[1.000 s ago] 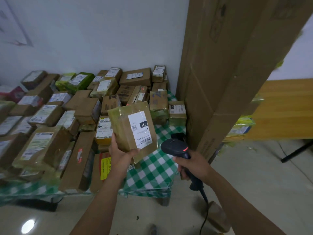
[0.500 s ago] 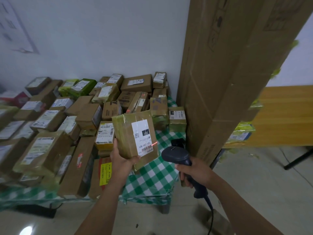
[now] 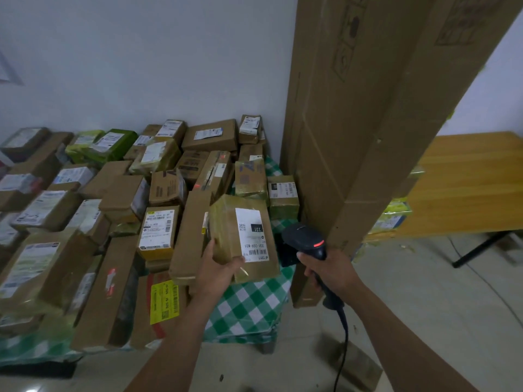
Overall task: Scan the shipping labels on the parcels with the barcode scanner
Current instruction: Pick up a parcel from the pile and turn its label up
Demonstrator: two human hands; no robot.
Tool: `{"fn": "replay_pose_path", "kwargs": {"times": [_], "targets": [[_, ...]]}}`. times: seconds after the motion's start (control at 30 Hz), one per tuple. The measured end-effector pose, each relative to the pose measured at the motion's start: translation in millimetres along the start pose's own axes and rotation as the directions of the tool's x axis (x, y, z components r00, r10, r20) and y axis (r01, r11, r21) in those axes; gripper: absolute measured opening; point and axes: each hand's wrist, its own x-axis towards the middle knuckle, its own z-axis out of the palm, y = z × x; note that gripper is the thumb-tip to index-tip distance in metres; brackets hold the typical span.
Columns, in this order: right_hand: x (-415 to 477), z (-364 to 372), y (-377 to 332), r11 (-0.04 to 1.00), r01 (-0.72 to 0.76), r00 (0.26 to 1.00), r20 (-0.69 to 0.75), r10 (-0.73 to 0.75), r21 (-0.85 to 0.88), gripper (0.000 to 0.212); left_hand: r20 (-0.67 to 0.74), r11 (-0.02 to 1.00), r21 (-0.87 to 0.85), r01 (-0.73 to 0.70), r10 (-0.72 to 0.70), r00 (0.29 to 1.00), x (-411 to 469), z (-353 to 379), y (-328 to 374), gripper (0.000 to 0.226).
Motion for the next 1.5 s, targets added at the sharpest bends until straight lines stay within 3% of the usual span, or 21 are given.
{"fn": "replay_pose_path", "kwargs": {"times": [0.13, 0.2, 0.37, 0.5, 0.6, 0.7, 0.8, 0.93, 1.1, 1.23, 1.33, 1.43, 1.5], "targets": [[12, -3, 2, 0.999, -0.047, 0.998, -0.038, 0.046, -0.015, 0.04, -0.024, 0.994, 0.107, 0.025, -0.023, 0.999, 10, 7, 4, 0.099], [17, -2, 0, 0.998, -0.048, 0.998, -0.042, 0.046, -0.049, 0.036, -0.035, 0.965, 0.261, 0.016, -0.007, 0.999, 14, 12, 3, 0.101], [24, 13, 3, 0.99, -0.069, 0.998, -0.002, 0.069, -0.121, 0.027, -0.024, 0.739, 0.657, -0.147, 0.216, 0.976, 7, 32, -3, 0.095], [29, 27, 15, 0.987, -0.142, 0.989, 0.029, 0.145, -0.079, 0.03, -0.014, 0.674, 0.717, -0.178, 0.269, 0.963, 4, 45, -22, 0.096], [34, 36, 24, 0.983, -0.18, 0.983, 0.048, 0.179, 0.034, 0.019, 0.041, 0.64, 0.733, -0.23, 0.295, 0.954, 7, 47, -30, 0.102], [40, 45, 34, 0.955, -0.201, 0.98, 0.044, 0.196, 0.217, 0.023, 0.119, 0.704, 0.654, -0.278, 0.268, 0.956, 11, 43, -33, 0.088], [47, 56, 46, 0.921, -0.22, 0.975, 0.035, 0.221, 0.322, 0.022, 0.227, 0.835, 0.451, -0.315, 0.234, 0.945, 12, 39, -40, 0.065], [50, 67, 57, 0.913, -0.237, 0.97, 0.025, 0.243, 0.333, 0.025, 0.255, 0.979, 0.125, -0.163, 0.127, 0.958, 17, 39, -55, 0.041], [45, 73, 66, 0.952, -0.193, 0.977, -0.04, 0.208, 0.238, 0.015, 0.457, 0.982, 0.159, 0.103, -0.166, 0.874, 24, 39, -59, 0.091], [43, 72, 65, 0.986, -0.139, 0.981, -0.125, 0.15, 0.093, 0.019, 0.437, 0.973, 0.076, 0.216, -0.227, 0.87, 26, 45, -61, 0.088], [49, 72, 62, 0.993, -0.117, 0.983, -0.147, 0.112, -0.025, 0.025, 0.336, 0.982, 0.037, 0.184, -0.186, 0.923, 25, 45, -58, 0.101], [61, 78, 52, 0.994, -0.113, 0.985, -0.127, 0.114, 0.014, 0.025, 0.186, 0.995, 0.013, 0.096, -0.097, 0.978, 28, 40, -54, 0.107], [71, 83, 44, 0.994, -0.106, 0.99, -0.091, 0.108, 0.019, 0.018, 0.153, 0.996, 0.083, 0.026, -0.039, 0.987, 31, 35, -50, 0.114]]}}
